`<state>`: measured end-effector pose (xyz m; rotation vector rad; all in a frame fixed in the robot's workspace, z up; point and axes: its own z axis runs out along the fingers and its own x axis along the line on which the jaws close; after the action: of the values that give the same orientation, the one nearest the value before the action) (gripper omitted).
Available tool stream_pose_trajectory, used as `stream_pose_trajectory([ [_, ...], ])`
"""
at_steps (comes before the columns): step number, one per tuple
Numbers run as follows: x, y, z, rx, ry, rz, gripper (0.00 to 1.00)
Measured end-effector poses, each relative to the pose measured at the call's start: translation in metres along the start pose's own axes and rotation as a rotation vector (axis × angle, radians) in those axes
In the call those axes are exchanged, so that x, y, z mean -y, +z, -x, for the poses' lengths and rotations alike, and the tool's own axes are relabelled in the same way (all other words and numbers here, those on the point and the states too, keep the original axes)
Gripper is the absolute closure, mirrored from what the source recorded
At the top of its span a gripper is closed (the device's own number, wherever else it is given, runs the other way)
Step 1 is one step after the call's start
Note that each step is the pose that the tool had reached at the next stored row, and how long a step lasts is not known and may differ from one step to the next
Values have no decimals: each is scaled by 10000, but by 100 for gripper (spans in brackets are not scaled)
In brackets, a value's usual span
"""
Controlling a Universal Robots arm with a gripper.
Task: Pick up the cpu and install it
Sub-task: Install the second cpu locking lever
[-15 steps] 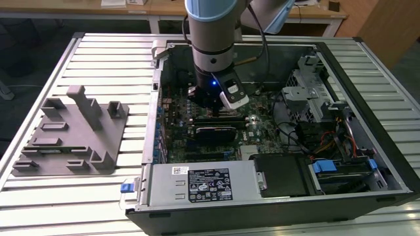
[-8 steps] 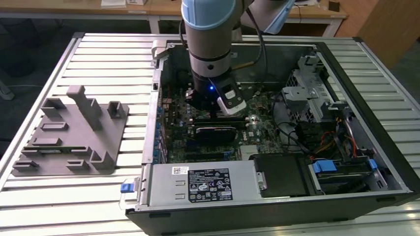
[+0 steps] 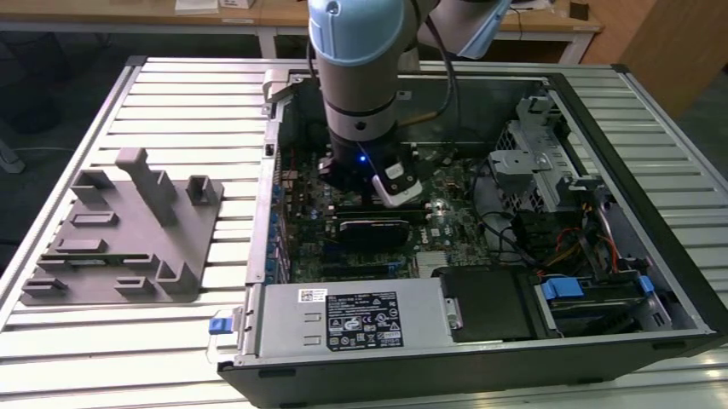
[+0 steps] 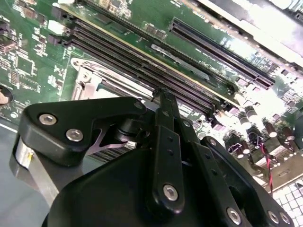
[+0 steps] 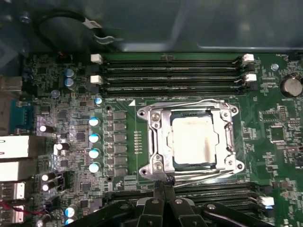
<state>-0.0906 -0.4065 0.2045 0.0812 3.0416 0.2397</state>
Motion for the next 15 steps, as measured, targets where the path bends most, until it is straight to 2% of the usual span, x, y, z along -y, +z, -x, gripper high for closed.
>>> stream_pose_trajectory([
  [7, 19, 32, -69, -16, 21, 311, 89],
  [12, 25, 70, -75, -21, 34, 431, 89],
  [15, 27, 82, -76, -28, 44, 543, 89],
])
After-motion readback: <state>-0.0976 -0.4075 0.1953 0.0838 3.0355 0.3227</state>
